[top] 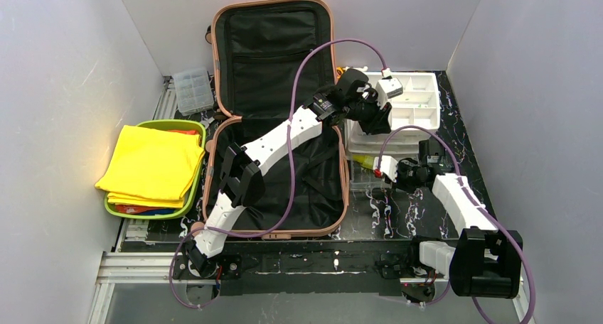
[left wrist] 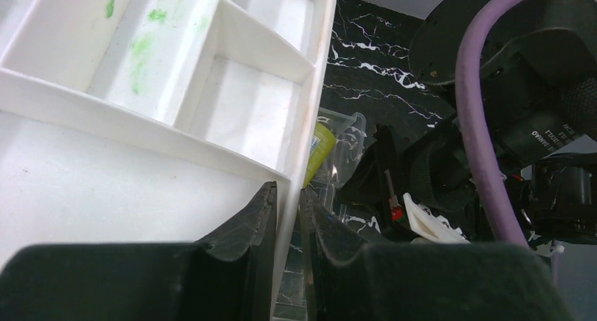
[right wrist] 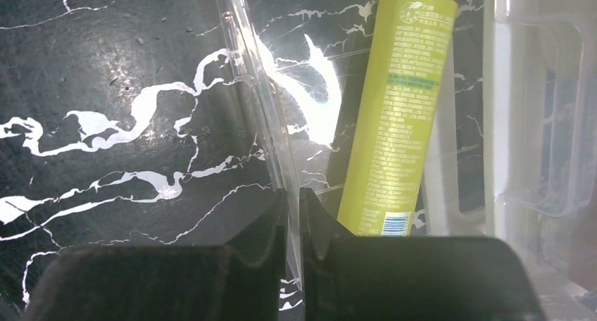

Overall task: Open, take out, and arrange the luggage
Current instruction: Close the drawer in the storage box.

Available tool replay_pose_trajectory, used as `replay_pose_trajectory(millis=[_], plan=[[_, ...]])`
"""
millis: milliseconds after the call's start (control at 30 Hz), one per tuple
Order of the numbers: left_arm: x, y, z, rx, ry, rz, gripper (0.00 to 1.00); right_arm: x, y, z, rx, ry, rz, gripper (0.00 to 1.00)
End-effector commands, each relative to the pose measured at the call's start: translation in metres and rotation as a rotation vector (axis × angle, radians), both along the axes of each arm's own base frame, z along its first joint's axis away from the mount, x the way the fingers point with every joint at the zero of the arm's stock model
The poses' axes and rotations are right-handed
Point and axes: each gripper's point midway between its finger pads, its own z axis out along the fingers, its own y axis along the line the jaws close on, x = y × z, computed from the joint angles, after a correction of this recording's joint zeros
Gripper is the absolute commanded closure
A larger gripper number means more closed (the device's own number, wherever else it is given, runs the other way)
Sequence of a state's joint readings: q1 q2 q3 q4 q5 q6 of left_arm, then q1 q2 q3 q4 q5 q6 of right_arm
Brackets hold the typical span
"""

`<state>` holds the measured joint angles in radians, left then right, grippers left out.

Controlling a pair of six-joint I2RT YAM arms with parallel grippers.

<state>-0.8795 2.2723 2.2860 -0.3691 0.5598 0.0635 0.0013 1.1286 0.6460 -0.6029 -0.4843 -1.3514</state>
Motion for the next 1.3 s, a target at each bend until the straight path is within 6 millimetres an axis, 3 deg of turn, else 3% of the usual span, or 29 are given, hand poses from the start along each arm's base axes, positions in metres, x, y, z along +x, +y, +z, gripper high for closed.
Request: replay_pose_trajectory(millis=[0, 133, 333, 433, 467, 567, 700, 800, 900, 1067, 1167, 1233, 1267], plan=[[-0.070, 0.008, -0.063, 0.186, 0.318, -0.087, 1.00, 0.045, -0.010, 0.009, -0.012, -0.140, -0.094, 0.90], [-0.064, 0.009, -0.066, 0.205, 0.271, -0.075, 1.00, 0.070, -0.024, 0.009, -0.066, -0.193, -0.160, 0.91], [-0.030, 0.010, -0.063, 0.202, 0.142, -0.034, 1.00, 0.088, -0.019, 0.031, -0.019, -0.273, -0.179, 0.91], [-0.013, 0.011, -0.064, 0.197, 0.122, -0.005, 0.98, 0.092, -0.019, 0.031, -0.019, -0.287, -0.178, 0.81], [-0.008, 0.011, -0.065, 0.198, 0.115, 0.003, 0.91, 0.092, -0.020, 0.030, -0.024, -0.276, -0.178, 0.76], [0.002, 0.013, -0.070, 0.198, 0.098, 0.009, 0.85, 0.087, -0.023, 0.027, -0.043, -0.233, -0.182, 0.65], [0.016, 0.014, -0.073, 0.191, 0.076, 0.037, 0.73, 0.074, -0.016, 0.043, -0.019, -0.179, -0.156, 0.53], [0.021, 0.013, -0.073, 0.177, 0.077, 0.046, 0.70, 0.052, -0.004, 0.059, 0.020, -0.119, -0.087, 0.50], [0.024, 0.011, -0.072, 0.165, 0.068, 0.046, 0.68, 0.030, 0.004, 0.056, 0.019, -0.099, 0.016, 0.48], [0.026, 0.011, -0.073, 0.157, 0.074, 0.046, 0.67, -0.007, 0.012, 0.022, 0.014, -0.007, 0.180, 0.61], [0.025, 0.011, -0.074, 0.153, 0.087, 0.037, 0.68, -0.003, 0.013, 0.004, 0.023, 0.009, 0.185, 0.83], [0.023, 0.011, -0.074, 0.151, 0.094, 0.030, 0.70, 0.011, 0.011, -0.005, 0.019, -0.020, 0.148, 0.96], [0.022, 0.011, -0.074, 0.151, 0.096, 0.028, 0.72, 0.018, 0.009, -0.010, 0.008, -0.051, 0.137, 0.99]])
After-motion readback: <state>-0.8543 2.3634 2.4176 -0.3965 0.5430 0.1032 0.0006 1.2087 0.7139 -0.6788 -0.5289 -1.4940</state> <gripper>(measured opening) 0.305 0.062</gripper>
